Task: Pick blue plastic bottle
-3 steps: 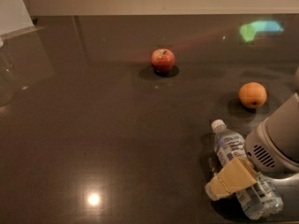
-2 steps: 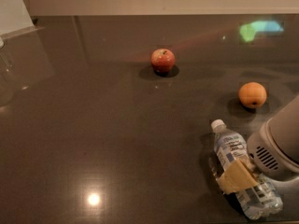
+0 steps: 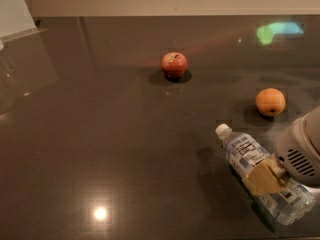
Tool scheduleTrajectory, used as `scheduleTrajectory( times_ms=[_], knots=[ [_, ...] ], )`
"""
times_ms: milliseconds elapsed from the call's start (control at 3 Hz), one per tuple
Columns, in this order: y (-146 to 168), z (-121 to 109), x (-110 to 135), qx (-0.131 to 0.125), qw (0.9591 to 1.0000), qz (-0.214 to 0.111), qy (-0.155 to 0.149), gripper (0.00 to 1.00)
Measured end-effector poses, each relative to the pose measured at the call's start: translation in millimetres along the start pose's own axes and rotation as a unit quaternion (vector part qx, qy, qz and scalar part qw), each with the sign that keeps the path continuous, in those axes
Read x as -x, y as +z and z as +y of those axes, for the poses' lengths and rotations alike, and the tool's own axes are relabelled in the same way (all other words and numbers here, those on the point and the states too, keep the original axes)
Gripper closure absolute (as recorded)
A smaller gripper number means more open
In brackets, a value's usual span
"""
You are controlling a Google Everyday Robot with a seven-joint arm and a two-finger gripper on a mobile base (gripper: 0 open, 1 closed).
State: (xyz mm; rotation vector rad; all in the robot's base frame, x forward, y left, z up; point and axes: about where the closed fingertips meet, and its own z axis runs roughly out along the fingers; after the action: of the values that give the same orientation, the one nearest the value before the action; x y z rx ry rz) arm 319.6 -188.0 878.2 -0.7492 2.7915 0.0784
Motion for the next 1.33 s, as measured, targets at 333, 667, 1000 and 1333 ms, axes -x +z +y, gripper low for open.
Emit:
scheduleTrajectory(
  times_ms=[333, 667, 1000, 1333],
  knots=[
    [-30, -2, 16, -0.001, 0.9982, -0.041, -0.044, 1.00],
    [-61, -3, 38, 0.003, 0.9915, -0.081, -0.102, 1.00],
    [-78, -8, 63, 0.020, 0.9824, -0.108, -0.151, 1.00],
    [-92, -16, 85, 0.030, 0.9740, -0.122, -0.189, 1.00]
  ],
)
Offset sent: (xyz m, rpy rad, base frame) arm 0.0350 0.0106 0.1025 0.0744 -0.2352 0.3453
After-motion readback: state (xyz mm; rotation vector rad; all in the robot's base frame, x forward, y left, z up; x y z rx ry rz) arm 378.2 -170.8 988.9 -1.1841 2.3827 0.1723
